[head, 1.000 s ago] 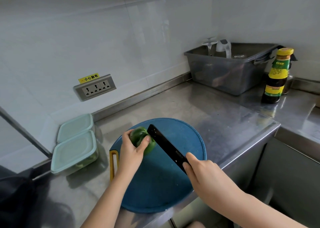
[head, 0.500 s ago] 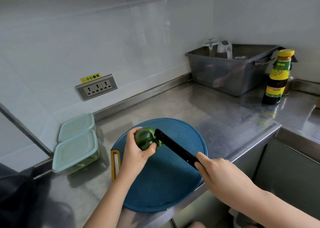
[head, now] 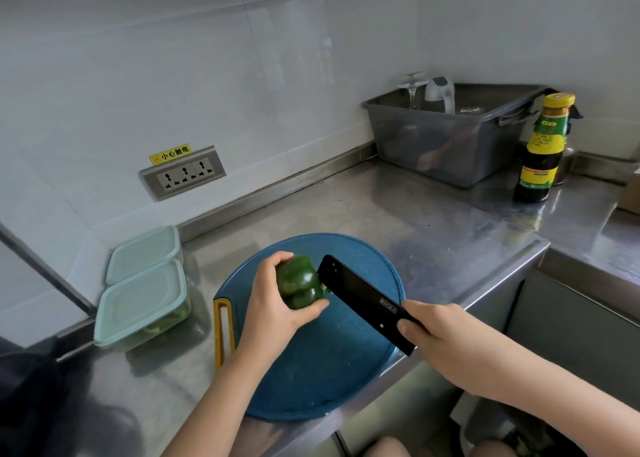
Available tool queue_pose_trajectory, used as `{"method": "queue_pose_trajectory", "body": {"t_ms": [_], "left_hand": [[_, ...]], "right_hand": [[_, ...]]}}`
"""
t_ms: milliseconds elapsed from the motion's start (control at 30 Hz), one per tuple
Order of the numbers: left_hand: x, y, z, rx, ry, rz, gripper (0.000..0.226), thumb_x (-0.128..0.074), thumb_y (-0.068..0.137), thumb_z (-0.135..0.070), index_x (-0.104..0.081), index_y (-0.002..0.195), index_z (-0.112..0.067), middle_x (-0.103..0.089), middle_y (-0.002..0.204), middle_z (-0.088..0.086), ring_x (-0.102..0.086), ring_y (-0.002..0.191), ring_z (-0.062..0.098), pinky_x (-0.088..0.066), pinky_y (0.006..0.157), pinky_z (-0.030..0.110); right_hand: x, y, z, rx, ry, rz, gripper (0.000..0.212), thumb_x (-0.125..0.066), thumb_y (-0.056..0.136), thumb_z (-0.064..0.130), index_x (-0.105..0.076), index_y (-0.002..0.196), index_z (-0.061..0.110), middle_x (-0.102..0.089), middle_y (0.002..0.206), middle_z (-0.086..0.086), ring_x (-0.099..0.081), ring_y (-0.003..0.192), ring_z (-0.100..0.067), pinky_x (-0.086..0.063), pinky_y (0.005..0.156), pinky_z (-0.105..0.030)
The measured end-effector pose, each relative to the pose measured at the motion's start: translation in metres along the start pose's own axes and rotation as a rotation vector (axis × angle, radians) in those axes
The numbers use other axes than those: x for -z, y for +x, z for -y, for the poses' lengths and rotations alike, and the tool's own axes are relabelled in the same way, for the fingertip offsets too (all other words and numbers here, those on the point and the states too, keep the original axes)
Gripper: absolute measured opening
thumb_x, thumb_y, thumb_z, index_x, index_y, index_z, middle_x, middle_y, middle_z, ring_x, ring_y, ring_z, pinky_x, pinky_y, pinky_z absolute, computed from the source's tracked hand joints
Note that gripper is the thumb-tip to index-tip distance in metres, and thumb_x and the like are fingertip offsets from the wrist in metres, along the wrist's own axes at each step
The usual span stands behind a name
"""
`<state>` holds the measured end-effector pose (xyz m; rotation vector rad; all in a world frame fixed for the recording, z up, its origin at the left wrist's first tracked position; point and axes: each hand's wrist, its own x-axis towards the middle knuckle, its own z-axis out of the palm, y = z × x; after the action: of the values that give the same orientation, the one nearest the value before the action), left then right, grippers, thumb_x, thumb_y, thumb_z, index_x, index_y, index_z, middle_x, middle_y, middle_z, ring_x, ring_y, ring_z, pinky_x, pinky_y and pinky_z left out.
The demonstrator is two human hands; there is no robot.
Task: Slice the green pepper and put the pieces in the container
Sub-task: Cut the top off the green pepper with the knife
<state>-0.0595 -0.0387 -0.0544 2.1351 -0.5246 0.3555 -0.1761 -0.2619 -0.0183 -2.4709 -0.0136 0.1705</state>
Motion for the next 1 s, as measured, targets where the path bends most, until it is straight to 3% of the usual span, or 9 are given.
{"method": "queue_pose_trajectory", "body": {"t_ms": [100,233,333,433,500,667,833,1000], "left_hand": [[-0.001,-0.005,-0.001,-0.122,0.062,0.009,0.074,-0.080,0.063,-0.040,-0.042,0.126,-0.034,-0.043,0.120,-0.011,-0.043,0.115,0.002,-0.034,0.093,0.006],[-0.002,-0.012,-0.003,-0.224,0.085,0.051,0.055,-0.064,0.072,-0.045,-0.043,0.122,-0.034,-0.043,0.124,-0.004,-0.041,0.119,0.000,-0.034,0.096,0.008],[0.001,-0.017,0.000,-0.219,0.093,0.042,0.059,-0.072,0.066,-0.045,-0.041,0.116,-0.037,-0.044,0.122,-0.007,-0.040,0.119,-0.005,-0.031,0.097,0.005],[0.004,-0.019,0.004,-0.215,0.095,-0.004,0.075,-0.088,0.058,-0.027,-0.037,0.110,-0.044,-0.042,0.117,-0.008,-0.041,0.114,-0.008,-0.030,0.094,0.003],[0.003,-0.020,0.006,-0.224,0.116,-0.004,0.079,-0.089,0.056,-0.017,-0.038,0.113,-0.038,-0.042,0.114,-0.004,-0.040,0.113,-0.009,-0.030,0.094,0.002],[0.001,-0.019,0.006,-0.253,0.141,0.016,0.080,-0.089,0.057,-0.015,-0.041,0.121,-0.024,-0.037,0.119,-0.002,-0.034,0.117,-0.014,-0.027,0.097,0.001],[-0.001,-0.021,0.006,-0.238,0.134,0.018,0.079,-0.086,0.060,-0.016,-0.041,0.123,-0.028,-0.032,0.119,-0.010,-0.032,0.118,-0.014,-0.025,0.096,0.000],[-0.006,-0.019,0.004,-0.219,0.125,0.001,0.076,-0.087,0.060,-0.016,-0.043,0.120,-0.033,-0.030,0.116,-0.016,-0.035,0.116,-0.011,-0.028,0.095,0.001]], "right_hand": [[-0.002,-0.003,0.011,-0.081,0.222,0.046,0.029,-0.036,0.099,0.025,-0.039,0.089,-0.001,-0.044,0.061,-0.006,-0.038,0.028,-0.011,-0.035,0.038,-0.027],[0.002,0.013,0.025,-0.082,0.316,-0.010,0.028,-0.035,0.098,0.023,-0.037,0.083,-0.001,-0.041,0.057,-0.008,-0.041,0.032,-0.019,-0.037,0.046,-0.033],[0.000,0.033,0.033,-0.082,0.329,-0.041,0.029,-0.035,0.097,0.022,-0.030,0.071,0.010,-0.039,0.058,-0.006,-0.039,0.038,-0.021,-0.037,0.043,-0.030],[-0.008,0.045,0.042,-0.036,0.294,-0.028,0.029,-0.033,0.098,0.023,-0.029,0.071,0.013,-0.045,0.062,-0.008,-0.045,0.038,-0.024,-0.039,0.041,-0.027],[-0.013,0.051,0.048,-0.018,0.303,-0.017,0.027,-0.031,0.099,0.023,-0.032,0.074,0.011,-0.050,0.067,-0.012,-0.045,0.036,-0.023,-0.038,0.038,-0.025],[-0.015,0.070,0.061,-0.024,0.315,-0.053,0.027,-0.031,0.099,0.021,-0.036,0.075,0.010,-0.048,0.067,-0.010,-0.044,0.032,-0.018,-0.034,0.033,-0.020],[-0.017,0.080,0.073,-0.033,0.256,-0.027,0.022,-0.032,0.100,0.014,-0.039,0.080,0.007,-0.048,0.081,-0.013,-0.060,0.057,-0.031,-0.051,0.048,-0.036],[-0.022,0.082,0.072,-0.073,0.260,-0.073,0.026,-0.028,0.100,0.022,-0.033,0.077,0.011,-0.047,0.075,-0.010,-0.049,0.043,-0.024,-0.040,0.036,-0.025]]}}
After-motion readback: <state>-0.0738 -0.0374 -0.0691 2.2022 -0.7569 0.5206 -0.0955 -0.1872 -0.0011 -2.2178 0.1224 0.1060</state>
